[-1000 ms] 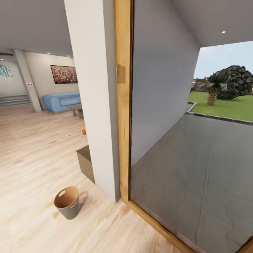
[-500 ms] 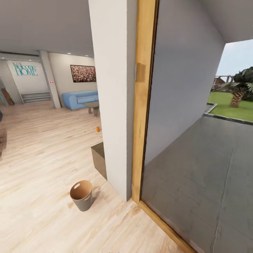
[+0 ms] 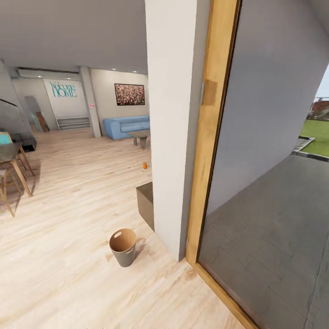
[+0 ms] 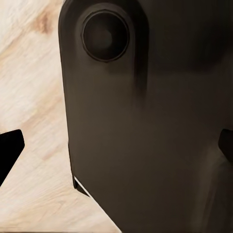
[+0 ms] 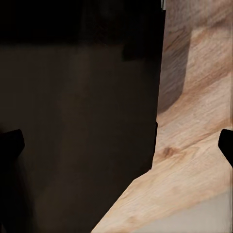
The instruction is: Put the three can of soda from the living room inside the tash can in the kitchen.
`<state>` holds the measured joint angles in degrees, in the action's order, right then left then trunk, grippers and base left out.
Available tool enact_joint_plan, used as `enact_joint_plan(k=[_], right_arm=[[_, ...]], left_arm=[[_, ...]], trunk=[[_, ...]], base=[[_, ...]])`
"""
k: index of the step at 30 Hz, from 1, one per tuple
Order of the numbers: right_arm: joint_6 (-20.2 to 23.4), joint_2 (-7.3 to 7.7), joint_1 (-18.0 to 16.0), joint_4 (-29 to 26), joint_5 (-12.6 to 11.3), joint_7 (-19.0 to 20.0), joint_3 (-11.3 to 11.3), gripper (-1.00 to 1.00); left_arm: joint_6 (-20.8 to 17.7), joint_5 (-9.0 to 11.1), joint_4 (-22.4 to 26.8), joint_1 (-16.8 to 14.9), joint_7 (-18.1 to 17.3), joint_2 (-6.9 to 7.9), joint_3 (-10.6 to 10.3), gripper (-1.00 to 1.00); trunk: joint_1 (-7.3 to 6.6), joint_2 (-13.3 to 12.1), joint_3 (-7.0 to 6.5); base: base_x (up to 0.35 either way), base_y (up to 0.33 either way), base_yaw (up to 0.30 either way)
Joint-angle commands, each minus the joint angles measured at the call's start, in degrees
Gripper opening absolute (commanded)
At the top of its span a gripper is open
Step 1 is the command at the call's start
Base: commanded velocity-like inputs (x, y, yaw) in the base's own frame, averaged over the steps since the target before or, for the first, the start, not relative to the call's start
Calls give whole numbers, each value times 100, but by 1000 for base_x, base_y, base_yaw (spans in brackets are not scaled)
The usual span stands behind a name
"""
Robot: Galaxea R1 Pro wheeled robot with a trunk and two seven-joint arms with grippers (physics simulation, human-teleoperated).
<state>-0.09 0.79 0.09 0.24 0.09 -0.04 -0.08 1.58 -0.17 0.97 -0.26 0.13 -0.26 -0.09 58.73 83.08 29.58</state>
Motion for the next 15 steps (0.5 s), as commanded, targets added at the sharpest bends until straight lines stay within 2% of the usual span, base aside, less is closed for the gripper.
enact_joint_plan(k=[1, 15], right_arm=[[0, 0, 0, -2, 0, -2, 0, 100], [0, 0, 0, -5, 0, -13, 0, 100]], left_arm=[[0, 0, 0, 0, 2, 0, 0, 100], [0, 0, 0, 0, 2, 0, 0, 100]], trunk=[[0, 0, 3], [0, 0, 48]], base=[[0, 0, 271], [0, 0, 271]])
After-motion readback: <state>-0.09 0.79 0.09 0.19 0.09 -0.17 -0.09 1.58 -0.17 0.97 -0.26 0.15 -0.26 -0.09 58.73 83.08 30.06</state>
